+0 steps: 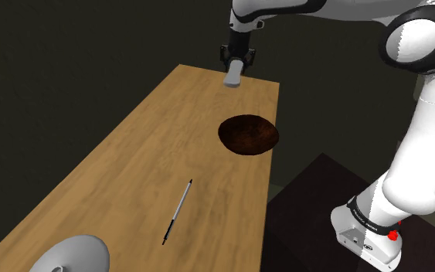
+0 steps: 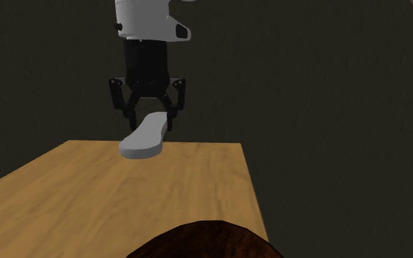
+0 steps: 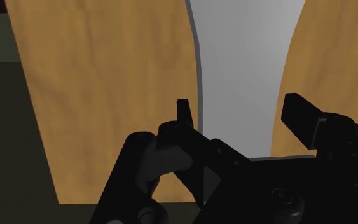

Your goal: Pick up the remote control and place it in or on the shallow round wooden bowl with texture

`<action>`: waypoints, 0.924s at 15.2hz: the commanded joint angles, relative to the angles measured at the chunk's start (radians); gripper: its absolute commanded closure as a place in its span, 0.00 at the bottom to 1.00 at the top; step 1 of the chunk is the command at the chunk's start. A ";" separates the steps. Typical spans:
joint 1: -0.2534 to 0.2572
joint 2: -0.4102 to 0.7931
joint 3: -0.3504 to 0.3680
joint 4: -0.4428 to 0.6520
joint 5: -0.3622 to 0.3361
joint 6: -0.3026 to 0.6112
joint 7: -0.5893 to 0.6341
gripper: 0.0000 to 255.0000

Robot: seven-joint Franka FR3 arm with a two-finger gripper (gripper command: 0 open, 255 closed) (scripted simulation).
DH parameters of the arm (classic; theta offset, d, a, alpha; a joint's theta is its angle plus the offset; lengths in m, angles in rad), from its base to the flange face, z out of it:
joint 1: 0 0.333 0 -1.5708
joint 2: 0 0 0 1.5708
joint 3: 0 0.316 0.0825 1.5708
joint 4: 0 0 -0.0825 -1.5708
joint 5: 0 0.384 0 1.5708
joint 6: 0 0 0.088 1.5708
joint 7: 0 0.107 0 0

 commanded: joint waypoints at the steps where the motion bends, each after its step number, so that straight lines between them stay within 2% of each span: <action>1: 0.007 -0.072 0.009 -0.101 0.008 0.031 0.018 1.00; 7: 0.032 -0.287 0.039 -0.386 0.041 0.104 0.072 1.00; 14: 0.076 -0.509 0.083 -0.638 0.093 0.141 0.141 1.00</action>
